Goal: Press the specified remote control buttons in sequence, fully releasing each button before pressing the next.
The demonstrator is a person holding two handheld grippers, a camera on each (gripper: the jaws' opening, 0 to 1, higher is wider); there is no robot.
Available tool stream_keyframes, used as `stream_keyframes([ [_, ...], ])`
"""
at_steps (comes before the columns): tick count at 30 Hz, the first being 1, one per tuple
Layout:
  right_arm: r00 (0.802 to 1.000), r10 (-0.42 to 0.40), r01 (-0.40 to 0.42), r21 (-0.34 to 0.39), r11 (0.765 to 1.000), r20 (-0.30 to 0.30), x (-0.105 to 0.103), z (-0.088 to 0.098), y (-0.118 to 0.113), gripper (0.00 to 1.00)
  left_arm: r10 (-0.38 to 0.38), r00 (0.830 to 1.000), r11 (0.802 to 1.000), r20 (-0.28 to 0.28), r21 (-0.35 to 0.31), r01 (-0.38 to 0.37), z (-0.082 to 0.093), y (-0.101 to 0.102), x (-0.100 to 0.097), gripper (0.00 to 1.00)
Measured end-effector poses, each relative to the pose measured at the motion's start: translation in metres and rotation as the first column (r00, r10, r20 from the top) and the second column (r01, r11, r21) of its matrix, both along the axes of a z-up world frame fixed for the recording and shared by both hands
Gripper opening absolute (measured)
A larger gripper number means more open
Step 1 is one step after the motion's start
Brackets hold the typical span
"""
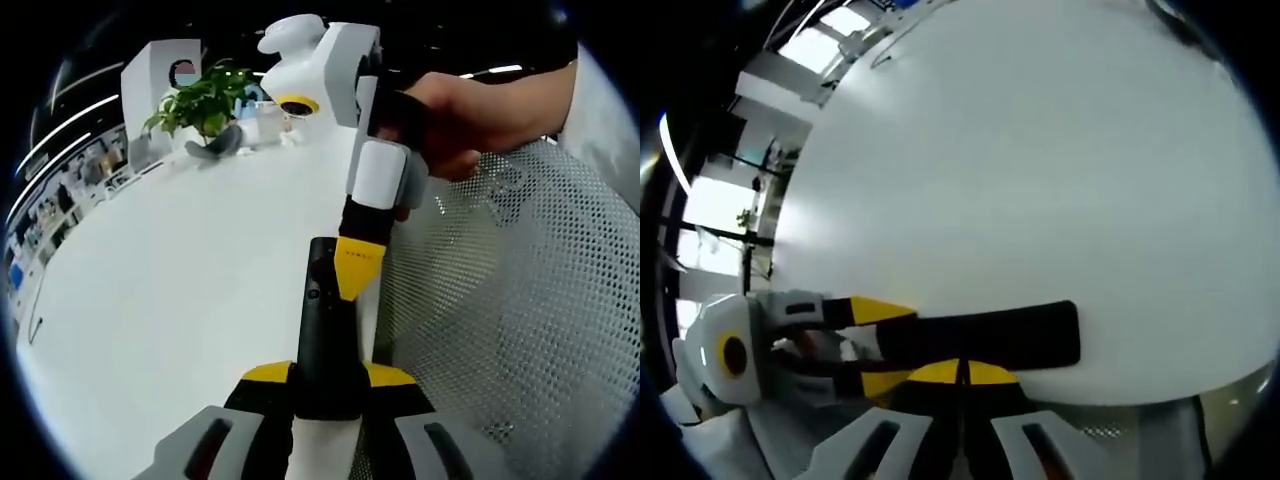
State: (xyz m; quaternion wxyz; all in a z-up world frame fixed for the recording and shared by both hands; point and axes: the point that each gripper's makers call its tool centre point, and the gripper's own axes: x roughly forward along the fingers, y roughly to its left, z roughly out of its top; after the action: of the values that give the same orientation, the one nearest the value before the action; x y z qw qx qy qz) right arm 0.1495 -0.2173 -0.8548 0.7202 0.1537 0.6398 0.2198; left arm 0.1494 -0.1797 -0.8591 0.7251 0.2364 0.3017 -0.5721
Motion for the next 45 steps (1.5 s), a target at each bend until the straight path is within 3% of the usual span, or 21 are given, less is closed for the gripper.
stream_keyframes([
  [5,0.999,-0.030,0.031,0.023,0.999,-0.020,0.001,0.001,-0.001,0.00,0.000,1.000,1.000,0.001,0.000,0.000,0.000,0.000,0.000,0.25],
  [10,0.999,-0.052,0.051,0.098,0.994,0.004,0.004,0.011,0.008,0.00,-0.009,1.000,1.000,0.006,-0.006,0.009,0.001,-0.002,-0.002,0.25],
  [23,0.999,0.011,-0.014,0.086,0.996,0.040,0.006,0.008,0.018,0.00,-0.014,1.000,1.000,0.006,-0.012,0.014,0.001,-0.002,-0.004,0.25],
  [34,0.999,0.021,-0.024,0.068,0.997,0.044,0.006,0.004,0.016,0.00,-0.014,1.000,1.000,0.004,-0.012,0.014,0.001,-0.002,-0.004,0.25],
  [37,1.000,-0.019,0.017,0.092,0.996,0.018,0.007,0.004,0.015,0.00,-0.012,1.000,1.000,0.002,-0.013,0.012,0.000,-0.002,-0.004,0.25],
  [45,0.999,0.001,-0.004,0.080,0.997,0.043,0.008,0.004,0.016,0.00,-0.011,1.000,1.000,0.001,-0.013,0.011,0.000,-0.002,-0.003,0.25],
])
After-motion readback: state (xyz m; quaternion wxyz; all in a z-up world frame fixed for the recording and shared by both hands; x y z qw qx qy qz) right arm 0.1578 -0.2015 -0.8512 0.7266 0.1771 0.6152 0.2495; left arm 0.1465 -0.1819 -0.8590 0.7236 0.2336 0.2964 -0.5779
